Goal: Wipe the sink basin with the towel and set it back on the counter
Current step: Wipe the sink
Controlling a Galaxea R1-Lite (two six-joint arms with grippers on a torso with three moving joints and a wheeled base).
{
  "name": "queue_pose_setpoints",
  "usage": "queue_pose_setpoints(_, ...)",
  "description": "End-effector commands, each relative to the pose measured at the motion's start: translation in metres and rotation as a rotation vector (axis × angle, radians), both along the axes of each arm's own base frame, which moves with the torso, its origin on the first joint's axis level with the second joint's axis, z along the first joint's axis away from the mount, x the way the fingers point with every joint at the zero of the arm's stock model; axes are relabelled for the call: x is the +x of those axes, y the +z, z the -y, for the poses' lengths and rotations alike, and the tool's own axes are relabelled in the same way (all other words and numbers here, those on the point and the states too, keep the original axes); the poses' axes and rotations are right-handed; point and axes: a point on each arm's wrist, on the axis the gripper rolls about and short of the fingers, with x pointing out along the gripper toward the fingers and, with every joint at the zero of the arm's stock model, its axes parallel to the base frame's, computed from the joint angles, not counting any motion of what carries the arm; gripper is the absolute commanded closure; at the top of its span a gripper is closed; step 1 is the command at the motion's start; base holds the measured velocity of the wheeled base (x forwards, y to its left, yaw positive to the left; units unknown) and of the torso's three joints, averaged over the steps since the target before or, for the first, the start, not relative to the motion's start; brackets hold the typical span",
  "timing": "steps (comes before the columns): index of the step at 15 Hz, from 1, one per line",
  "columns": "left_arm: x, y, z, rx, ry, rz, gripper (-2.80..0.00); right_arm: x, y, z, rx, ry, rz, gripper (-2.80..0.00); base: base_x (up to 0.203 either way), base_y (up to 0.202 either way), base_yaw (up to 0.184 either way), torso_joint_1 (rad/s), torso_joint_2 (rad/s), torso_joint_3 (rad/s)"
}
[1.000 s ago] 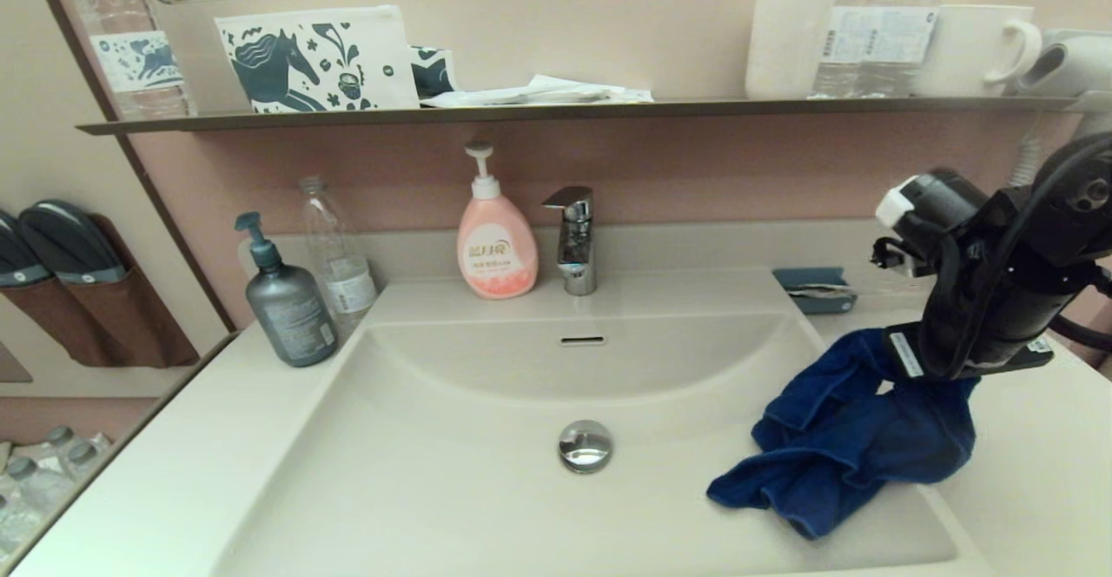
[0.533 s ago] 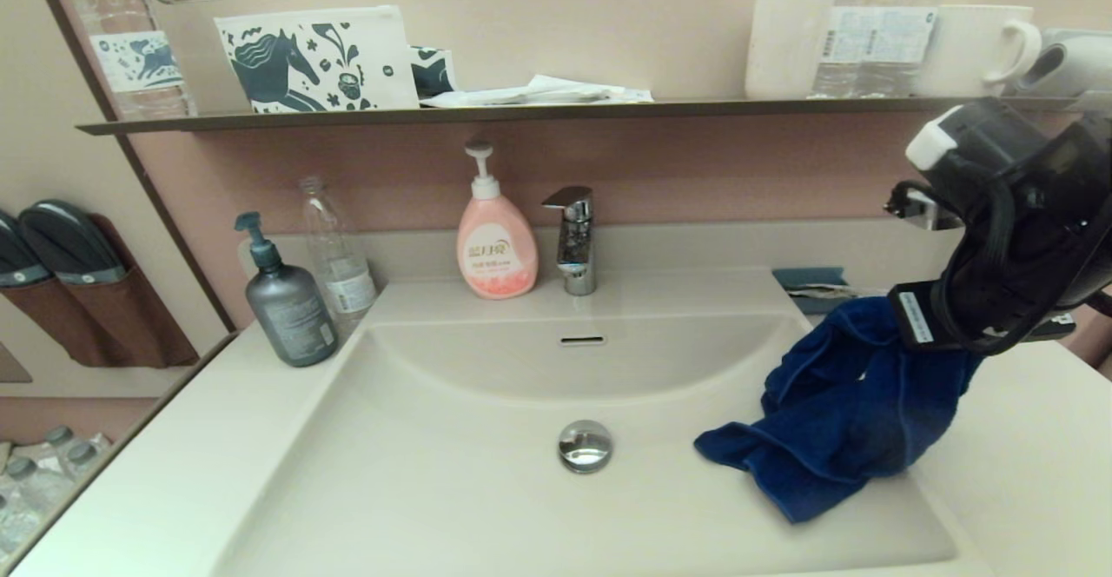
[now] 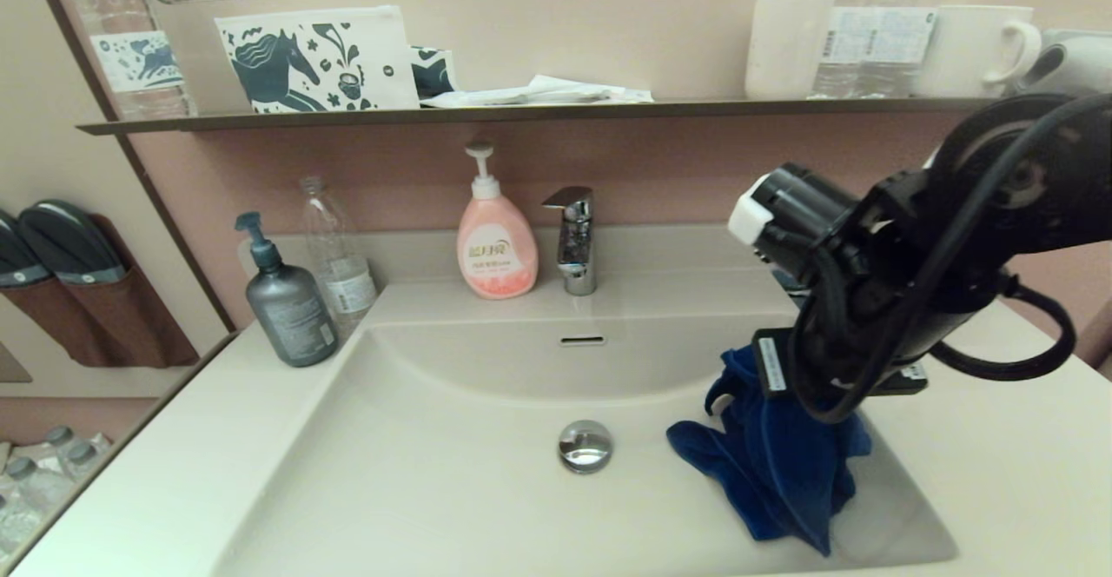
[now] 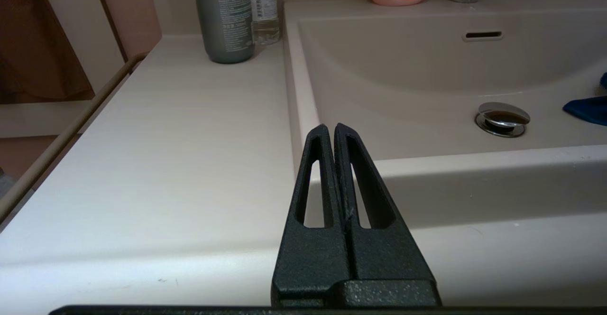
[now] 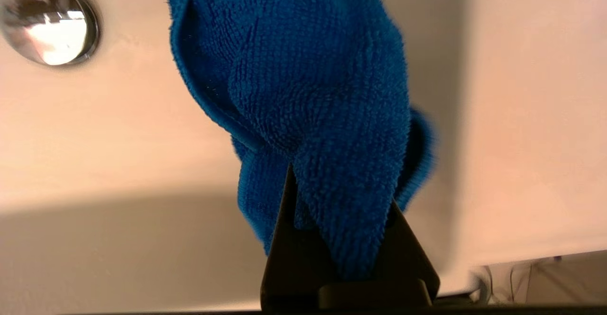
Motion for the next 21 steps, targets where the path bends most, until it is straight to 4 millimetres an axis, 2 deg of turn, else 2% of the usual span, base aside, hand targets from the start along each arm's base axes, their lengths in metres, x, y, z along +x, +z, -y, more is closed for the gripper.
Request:
queue_pose_setpoints(1, 0.0, 0.0, 0.0, 0.0, 0.0, -0.001, 0.0, 0.01, -0.04, -0.023, -0.092, 0.007, -0.125, 0.0, 0.0, 0.0, 0.0, 0.0, 0.0, 0.0)
queue_pose_setpoints(3, 0.0, 0.0, 0.0, 0.0, 0.0, -0.001, 0.0, 0.007, -0.063, -0.019, -0.272, -0.007, -0.286, 0.0, 0.0, 0.0, 0.0, 0.0, 0.0, 0.0)
queue_pose_setpoints(4, 0.0, 0.0, 0.0, 0.0, 0.0, -0.001, 0.0, 0.01, -0.068, -0.015, -0.33, -0.023, -0.29, 0.0, 0.0, 0.0, 0.0, 0.0, 0.0, 0.0)
queue_pose_setpoints(9, 0.0, 0.0, 0.0, 0.0, 0.0, -0.001, 0.0, 0.026, -0.101, -0.009, -0.45, -0.063, -0.369, 0.0, 0.0, 0.0, 0.0, 0.0, 0.0, 0.0)
queue_pose_setpoints(11, 0.0, 0.0, 0.0, 0.0, 0.0, 0.0, 0.0, 0.026, -0.111, -0.006, -0.487, -0.074, -0.398, 0.0, 0.0, 0.0, 0.0, 0.0, 0.0, 0.0)
queue_pose_setpoints(14, 0.0, 0.0, 0.0, 0.0, 0.0, -0.001, 0.0, 0.025, -0.125, -0.012, -0.449, -0.099, -0.385, 0.0, 0.0, 0.0, 0.0, 0.0, 0.0, 0.0)
queue_pose_setpoints(17, 0.0, 0.0, 0.0, 0.0, 0.0, -0.001, 0.0, 0.021, -0.136, -0.017, -0.406, -0.085, -0.444, 0.0, 0.0, 0.0, 0.0, 0.0, 0.0, 0.0)
queue_pose_setpoints(19, 0.0, 0.0, 0.0, 0.0, 0.0, 0.0, 0.0, 0.024, -0.144, -0.021, -0.367, -0.086, -0.411, 0.0, 0.0, 0.0, 0.0, 0.0, 0.0, 0.0)
queue_pose_setpoints(21, 0.0, 0.0, 0.0, 0.0, 0.0, -0.001, 0.0, 0.025, -0.146, -0.026, -0.294, -0.075, -0.403, 0.0, 0.0, 0.0, 0.0, 0.0, 0.0, 0.0)
